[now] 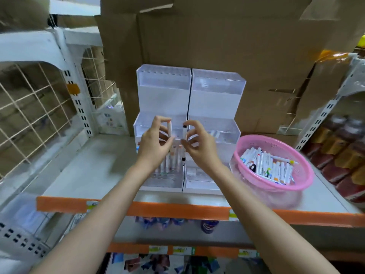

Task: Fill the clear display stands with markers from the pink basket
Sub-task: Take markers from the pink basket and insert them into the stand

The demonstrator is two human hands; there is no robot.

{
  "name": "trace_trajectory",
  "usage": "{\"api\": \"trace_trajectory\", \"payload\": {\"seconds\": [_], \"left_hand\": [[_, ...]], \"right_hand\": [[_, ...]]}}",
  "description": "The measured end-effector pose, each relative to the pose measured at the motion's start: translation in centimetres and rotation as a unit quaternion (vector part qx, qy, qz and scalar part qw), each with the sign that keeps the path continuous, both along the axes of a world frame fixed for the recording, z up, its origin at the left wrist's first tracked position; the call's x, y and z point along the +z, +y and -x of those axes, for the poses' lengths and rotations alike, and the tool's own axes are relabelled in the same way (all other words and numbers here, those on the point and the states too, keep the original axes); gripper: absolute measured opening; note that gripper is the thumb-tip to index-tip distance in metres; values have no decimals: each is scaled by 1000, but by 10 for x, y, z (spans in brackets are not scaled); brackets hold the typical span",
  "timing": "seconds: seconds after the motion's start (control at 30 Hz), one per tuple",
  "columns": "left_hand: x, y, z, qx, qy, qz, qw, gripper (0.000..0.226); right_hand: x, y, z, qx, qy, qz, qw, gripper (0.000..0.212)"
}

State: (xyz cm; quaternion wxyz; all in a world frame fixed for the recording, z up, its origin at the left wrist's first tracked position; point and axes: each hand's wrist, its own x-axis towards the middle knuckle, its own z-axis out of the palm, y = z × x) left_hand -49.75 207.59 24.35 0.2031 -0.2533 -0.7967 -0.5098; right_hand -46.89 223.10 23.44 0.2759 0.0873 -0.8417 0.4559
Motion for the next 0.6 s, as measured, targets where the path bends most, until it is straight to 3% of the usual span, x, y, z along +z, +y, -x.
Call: {"api": "trace_trajectory", "payload": {"seconds": [0.6], "left_hand": [[-23,-9,13,-66,13,82,994,28]], "right_hand": [[-29,-23,-5,-82,7,39,996,33]]}}
